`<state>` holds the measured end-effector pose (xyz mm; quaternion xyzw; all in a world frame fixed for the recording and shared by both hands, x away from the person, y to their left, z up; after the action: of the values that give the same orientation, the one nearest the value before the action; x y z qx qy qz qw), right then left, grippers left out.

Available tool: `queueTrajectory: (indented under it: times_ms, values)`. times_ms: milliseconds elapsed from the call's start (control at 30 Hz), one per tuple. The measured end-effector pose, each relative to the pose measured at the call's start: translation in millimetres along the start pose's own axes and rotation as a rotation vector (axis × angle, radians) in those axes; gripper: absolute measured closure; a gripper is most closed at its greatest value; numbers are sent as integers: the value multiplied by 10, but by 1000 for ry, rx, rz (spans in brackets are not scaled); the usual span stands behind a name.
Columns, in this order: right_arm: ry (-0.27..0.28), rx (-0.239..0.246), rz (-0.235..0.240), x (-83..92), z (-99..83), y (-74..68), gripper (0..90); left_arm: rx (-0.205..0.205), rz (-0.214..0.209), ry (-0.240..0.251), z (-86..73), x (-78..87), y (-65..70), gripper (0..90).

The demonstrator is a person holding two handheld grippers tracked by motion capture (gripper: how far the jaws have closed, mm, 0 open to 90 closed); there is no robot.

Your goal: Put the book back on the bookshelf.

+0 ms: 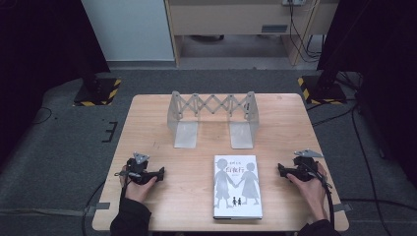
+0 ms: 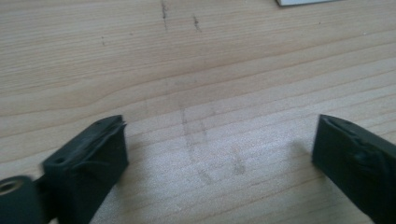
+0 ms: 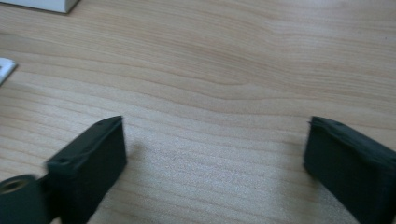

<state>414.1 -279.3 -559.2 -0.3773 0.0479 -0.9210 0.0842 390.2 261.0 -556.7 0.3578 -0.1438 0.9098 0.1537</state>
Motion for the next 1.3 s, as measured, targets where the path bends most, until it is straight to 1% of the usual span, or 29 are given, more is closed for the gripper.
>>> queueTrajectory:
  times_ms: [67, 100, 133, 167, 267, 333, 367, 433, 500, 567, 667, 700, 767, 867, 933, 967, 1000, 1033, 1067, 1100, 1167, 1200, 1300]
  values:
    - [8, 20, 2, 24, -5, -17, 172, 1, -1, -1, 1, 41, -2, 164]
    - [5, 39, -3, 39, -4, -22, 190, 9, -4, 17, 10, 65, 0, 187]
    - [4, 49, -9, 55, 3, -30, 207, 17, -7, 40, 26, 94, 3, 190]
    - [12, 51, -9, 75, 14, -39, 210, 20, -12, 60, 43, 127, 11, 189]
    - [40, 42, 9, 147, 46, -71, 222, 12, -25, 106, 84, 221, 57, 187]
    - [53, 38, 32, 191, 60, -93, 236, 6, -40, 122, 110, 258, 103, 187]
    - [54, 28, 42, 212, 63, -112, 244, -3, -49, 123, 124, 276, 126, 190]
    - [69, 39, 57, 248, 73, -126, 273, -14, -61, 142, 161, 300, 178, 190]
    - [81, 27, 85, 279, 85, -153, 278, -22, -71, 153, 194, 321, 233, 188]
    - [84, 16, 105, 306, 90, -180, 282, -22, -83, 171, 224, 342, 288, 192]
    - [94, 24, 131, 338, 93, -221, 287, -22, -109, 201, 273, 364, 378, 209]
    - [94, 18, 137, 354, 93, -242, 287, -23, -117, 212, 289, 370, 410, 212]
    - [102, 22, 154, 385, 102, -273, 290, -29, -132, 223, 312, 383, 480, 214]
    - [116, 12, 183, 445, 115, -333, 309, -44, -163, 233, 335, 400, 596, 219]
    - [135, 2, 205, 483, 129, -383, 314, -55, -182, 243, 358, 411, 667, 220]
    - [135, 2, 205, 483, 129, -383, 314, -55, -182, 243, 358, 411, 667, 220]
    - [137, 5, 224, 510, 142, -433, 317, -60, -199, 255, 388, 419, 735, 220]
    - [138, 6, 231, 516, 150, -459, 318, -66, -207, 259, 402, 422, 769, 220]
    - [140, 12, 237, 523, 157, -481, 318, -66, -207, 259, 402, 422, 769, 220]
    - [141, 7, 243, 531, 160, -508, 318, -80, -219, 265, 425, 429, 835, 219]
    - [143, 5, 262, 551, 155, -550, 319, -91, -232, 271, 445, 434, 903, 218]
    - [143, -6, 273, 560, 150, -575, 319, -96, -240, 272, 455, 435, 935, 218]
    - [135, -12, 295, 566, 138, -630, 315, -108, -263, 277, 482, 437, 1020, 222]
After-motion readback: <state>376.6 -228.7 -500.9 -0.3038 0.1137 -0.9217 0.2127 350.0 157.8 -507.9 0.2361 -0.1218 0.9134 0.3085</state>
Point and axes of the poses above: each handheld gripper's, and its own axes: x roughly backward along the jaws, z roughly out of its top, y roughly to its right, the point moved 3 cm from there along -x, roughly forward along the jaws, and after that the axes turned 12 degrees about -x, right-handed, at the moved point
